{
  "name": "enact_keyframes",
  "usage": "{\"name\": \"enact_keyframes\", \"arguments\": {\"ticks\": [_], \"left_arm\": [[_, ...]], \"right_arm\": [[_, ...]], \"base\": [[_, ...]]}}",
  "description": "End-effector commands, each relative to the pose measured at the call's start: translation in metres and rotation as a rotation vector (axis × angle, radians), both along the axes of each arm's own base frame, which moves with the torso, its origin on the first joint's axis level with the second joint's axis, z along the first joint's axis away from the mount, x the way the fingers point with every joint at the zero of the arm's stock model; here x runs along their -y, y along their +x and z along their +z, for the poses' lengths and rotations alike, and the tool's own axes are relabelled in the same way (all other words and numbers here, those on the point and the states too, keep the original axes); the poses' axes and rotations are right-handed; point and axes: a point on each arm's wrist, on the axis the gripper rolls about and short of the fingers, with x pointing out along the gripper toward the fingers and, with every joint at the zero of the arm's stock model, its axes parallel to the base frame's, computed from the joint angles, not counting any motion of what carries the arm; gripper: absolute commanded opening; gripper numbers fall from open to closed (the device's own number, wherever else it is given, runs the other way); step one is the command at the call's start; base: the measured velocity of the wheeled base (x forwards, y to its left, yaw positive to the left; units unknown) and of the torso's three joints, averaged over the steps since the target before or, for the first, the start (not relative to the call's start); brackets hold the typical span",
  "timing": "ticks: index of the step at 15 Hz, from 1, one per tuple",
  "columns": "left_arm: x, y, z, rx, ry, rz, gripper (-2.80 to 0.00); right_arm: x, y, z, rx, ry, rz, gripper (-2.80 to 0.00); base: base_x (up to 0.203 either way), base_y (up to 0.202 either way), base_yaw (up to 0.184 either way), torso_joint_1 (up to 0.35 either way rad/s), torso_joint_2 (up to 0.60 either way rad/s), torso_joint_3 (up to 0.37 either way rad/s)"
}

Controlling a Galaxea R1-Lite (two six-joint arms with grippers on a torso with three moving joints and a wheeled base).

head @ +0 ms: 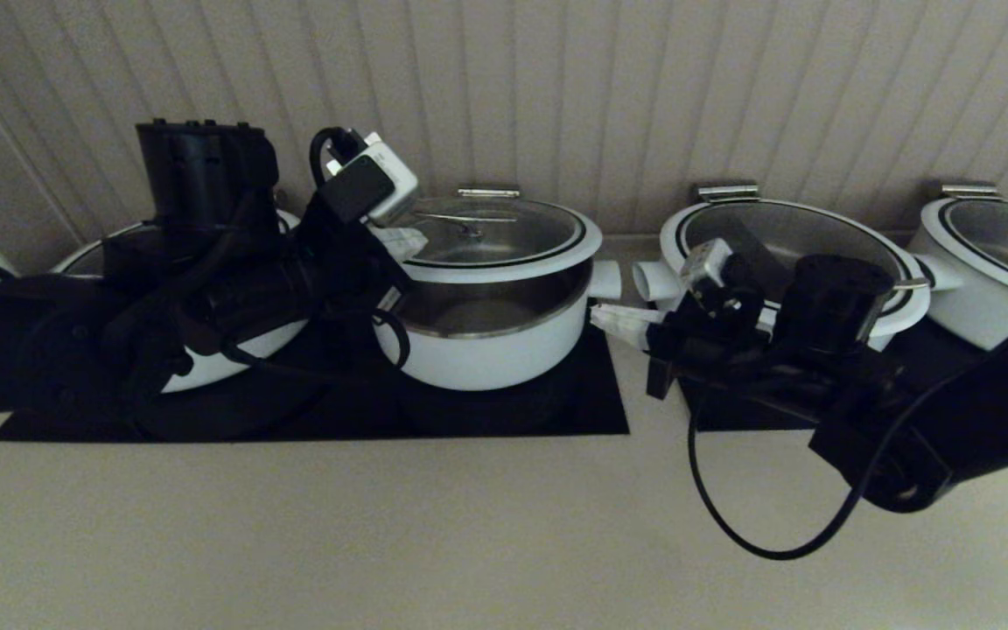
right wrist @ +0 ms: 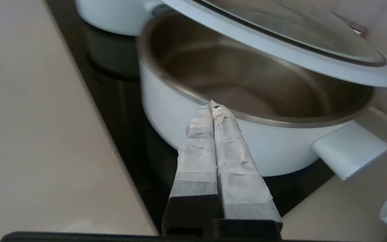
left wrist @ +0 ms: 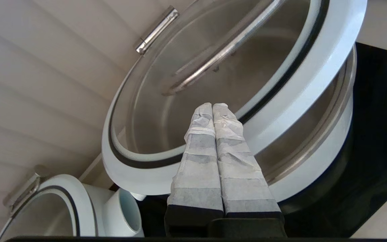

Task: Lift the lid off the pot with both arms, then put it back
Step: Hold the pot lid with the right arm

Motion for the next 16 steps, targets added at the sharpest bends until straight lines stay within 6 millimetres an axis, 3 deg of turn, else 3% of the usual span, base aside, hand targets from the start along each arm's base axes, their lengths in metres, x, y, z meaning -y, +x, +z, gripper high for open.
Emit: {"name": "enact_keyframes", "arguments": {"ticks": [1, 9, 16], "left_arm": [[0.000, 0.000, -0.004, -0.009, 0.008, -0.001, -2.80], [-0.001, 0.000, 0.000, 0.000, 0.000, 0.004, -2.80], [-0.026, 0.001, 0.008, 0.011, -0.009, 0.079, -2.80]], "right_arm": [[-0.007, 0.015, -0.012, -0.006, -0.004, -0.006, -2.80], [-0.025, 0.059, -0.001, 0.103, 0.056, -0.048, -2.80], [-0.031, 0.067, -0.002, 0.120, 0.065, -0.043, -2.80]], "base": [[0.000, 0.000, 0.000, 0.000, 0.00, 0.000], [0.000, 0.000, 0.000, 0.000, 0.00, 0.000], [0.000, 0.000, 0.000, 0.000, 0.00, 0.000]]}}
